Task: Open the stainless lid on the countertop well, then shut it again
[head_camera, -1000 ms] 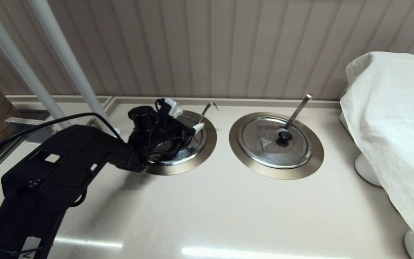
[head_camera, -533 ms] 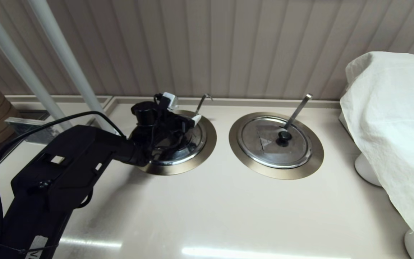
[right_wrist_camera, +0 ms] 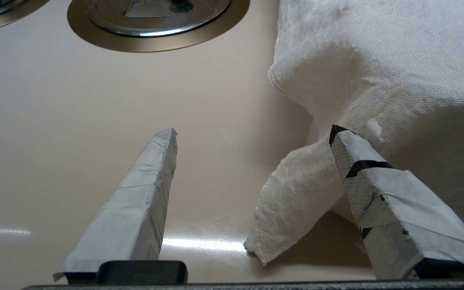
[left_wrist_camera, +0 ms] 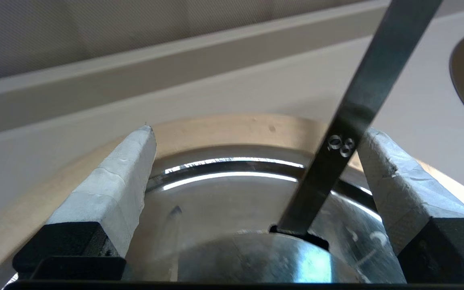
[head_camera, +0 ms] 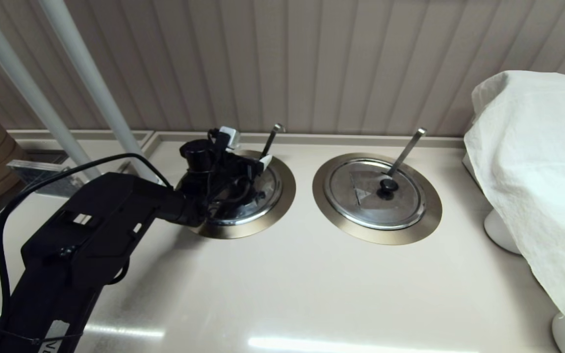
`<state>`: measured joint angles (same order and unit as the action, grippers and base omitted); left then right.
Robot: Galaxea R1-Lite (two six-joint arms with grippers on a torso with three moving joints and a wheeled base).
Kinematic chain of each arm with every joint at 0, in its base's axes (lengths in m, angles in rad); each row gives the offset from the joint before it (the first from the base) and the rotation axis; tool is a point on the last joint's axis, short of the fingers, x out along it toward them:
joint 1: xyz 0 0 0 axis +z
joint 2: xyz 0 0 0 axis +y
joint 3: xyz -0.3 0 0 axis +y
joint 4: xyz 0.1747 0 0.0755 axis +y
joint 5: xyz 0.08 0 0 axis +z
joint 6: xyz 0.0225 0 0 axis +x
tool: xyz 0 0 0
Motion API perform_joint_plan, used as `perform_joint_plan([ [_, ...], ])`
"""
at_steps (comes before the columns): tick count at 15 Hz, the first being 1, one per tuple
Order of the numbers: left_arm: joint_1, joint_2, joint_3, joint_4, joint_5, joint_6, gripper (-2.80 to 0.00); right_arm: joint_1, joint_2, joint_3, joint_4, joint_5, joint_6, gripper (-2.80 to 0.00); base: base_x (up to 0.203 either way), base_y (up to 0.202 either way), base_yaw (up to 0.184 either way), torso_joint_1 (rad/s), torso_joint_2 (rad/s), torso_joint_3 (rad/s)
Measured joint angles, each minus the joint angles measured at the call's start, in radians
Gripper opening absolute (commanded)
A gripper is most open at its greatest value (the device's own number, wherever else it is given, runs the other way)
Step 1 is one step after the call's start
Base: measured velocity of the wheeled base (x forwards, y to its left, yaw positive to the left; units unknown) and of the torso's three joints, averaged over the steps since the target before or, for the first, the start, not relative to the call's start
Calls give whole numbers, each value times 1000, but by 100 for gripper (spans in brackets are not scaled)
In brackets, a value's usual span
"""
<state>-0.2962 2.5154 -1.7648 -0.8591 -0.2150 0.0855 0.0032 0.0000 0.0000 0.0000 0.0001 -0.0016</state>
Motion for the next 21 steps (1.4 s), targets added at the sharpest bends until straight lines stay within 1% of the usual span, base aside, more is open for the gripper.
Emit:
perform_joint_plan([
  [2,-6,-29,72,-1,-23,-3,0,0,0,0,0,1,0,0,0,0,0,0,0,0],
  [5,-23,-98,184,2,-95,-6,0,0,0,0,0,0,1,0,0,0,0,0,0,0],
  [6,-28,-123,205,1,-104,-8,0,0,0,0,0,1,0,0,0,0,0,0,0,0],
  [10,-31,-252,289,17,-101,-41,0,0,0,0,0,0,0,0,0,0,0,0,0,0],
  [13,-14,-391,416,26,-75,-58,0,0,0,0,0,1,1,0,0,0,0,0,0,0],
  [14,3,-453,469,36,-67,-60,-280,0,0,0,0,1,0,0,0,0,0,0,0,0],
  [16,49,-605,562,89,-61,-61,-280,0,0,0,0,0,0,0,0,0,0,0,0,0],
  [18,107,-783,628,197,-56,-60,-280,0,0,0,0,1,0,0,0,0,0,0,0,0],
  [19,140,-882,651,280,-50,-56,-280,0,0,0,0,1,0,0,0,0,0,0,0,0],
  [21,203,-1077,681,482,-9,-52,-280,0,0,0,0,1,0,0,0,0,0,0,0,0],
])
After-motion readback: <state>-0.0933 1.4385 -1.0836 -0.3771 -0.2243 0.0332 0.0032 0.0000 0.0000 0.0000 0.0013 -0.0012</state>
